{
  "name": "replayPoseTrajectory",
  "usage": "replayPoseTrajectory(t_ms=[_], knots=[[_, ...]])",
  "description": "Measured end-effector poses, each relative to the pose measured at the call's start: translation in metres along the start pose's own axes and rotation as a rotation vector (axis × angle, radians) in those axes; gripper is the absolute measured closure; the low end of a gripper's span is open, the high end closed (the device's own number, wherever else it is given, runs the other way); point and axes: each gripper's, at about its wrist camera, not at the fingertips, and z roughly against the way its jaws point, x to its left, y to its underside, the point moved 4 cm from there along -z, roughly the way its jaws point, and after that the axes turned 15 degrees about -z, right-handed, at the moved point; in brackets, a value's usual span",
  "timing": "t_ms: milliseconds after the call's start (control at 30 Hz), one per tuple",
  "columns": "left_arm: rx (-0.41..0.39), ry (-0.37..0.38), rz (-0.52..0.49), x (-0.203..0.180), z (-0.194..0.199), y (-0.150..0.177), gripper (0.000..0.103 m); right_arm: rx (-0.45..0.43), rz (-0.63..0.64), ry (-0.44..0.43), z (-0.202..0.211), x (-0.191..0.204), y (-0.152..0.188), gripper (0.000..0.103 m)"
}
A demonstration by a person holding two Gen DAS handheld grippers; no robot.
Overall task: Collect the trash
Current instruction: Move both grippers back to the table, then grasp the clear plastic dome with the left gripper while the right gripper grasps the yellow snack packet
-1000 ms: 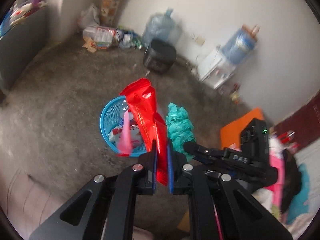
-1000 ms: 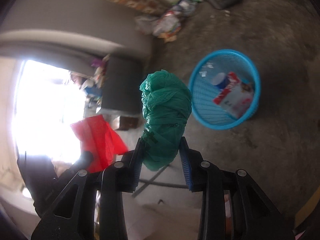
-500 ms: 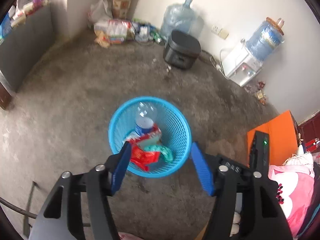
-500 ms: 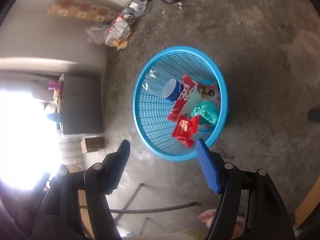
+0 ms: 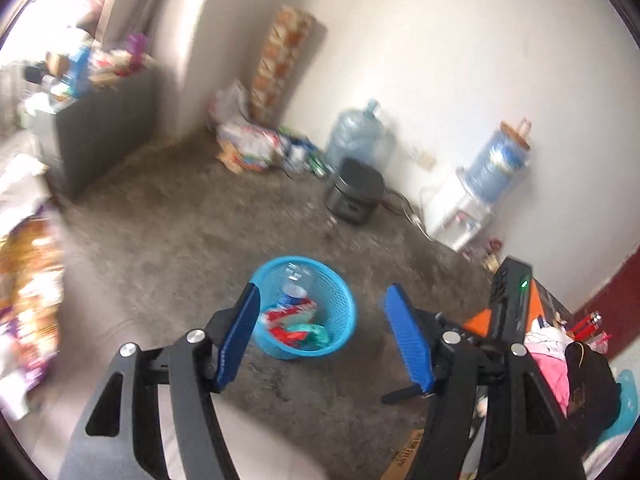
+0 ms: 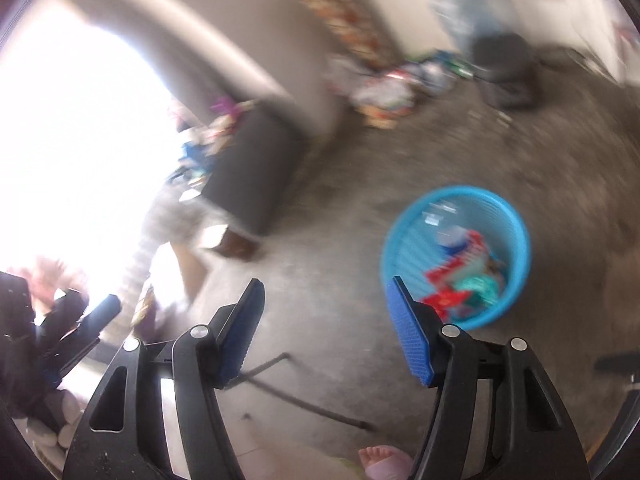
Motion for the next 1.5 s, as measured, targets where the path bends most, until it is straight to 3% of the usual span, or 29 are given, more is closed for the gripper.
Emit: replayPoseTrajectory(t_ms=[200,367,533,600,700,867,1267,1500], knots=[[-0.09,-0.243,0.05,0.042,0.111,0.056,0.04,0.155,0.133,-0.135,-0.015,0.077,0.037,0.052],[-0.121,-0.46,0.18,0.083,0.198,0.126,0.04,0.321,0.205,-0.243,-0.038,0.129,0.084,0.054],[-0.163,-0.651,0.242,0.109,0.263,0.182,0.04,0.52,0.269,-0.273,-0.075,0.171,0.15,0.06],[-0.164,-0.694,0.268,0.118,0.278,0.198,0.04,0.594,0.287,-0.277,-0.089,0.185,0.173,0.062],[-0.163,-0.731,0.308,0.134,0.292,0.221,0.04,0.69,0.285,-0.285,-0.104,0.204,0.204,0.063],[-0.147,-0.77,0.35,0.157,0.304,0.251,0.04,0.766,0.305,-0.266,-0.124,0.231,0.231,0.064],[-0.057,-0.713,0.43,0.201,0.266,0.277,0.04,0.834,0.262,-0.179,-0.169,0.252,0.258,0.07],[-0.026,-0.739,0.413,0.208,0.255,0.279,0.04,0.864,0.221,-0.187,-0.164,0.244,0.252,0.086]])
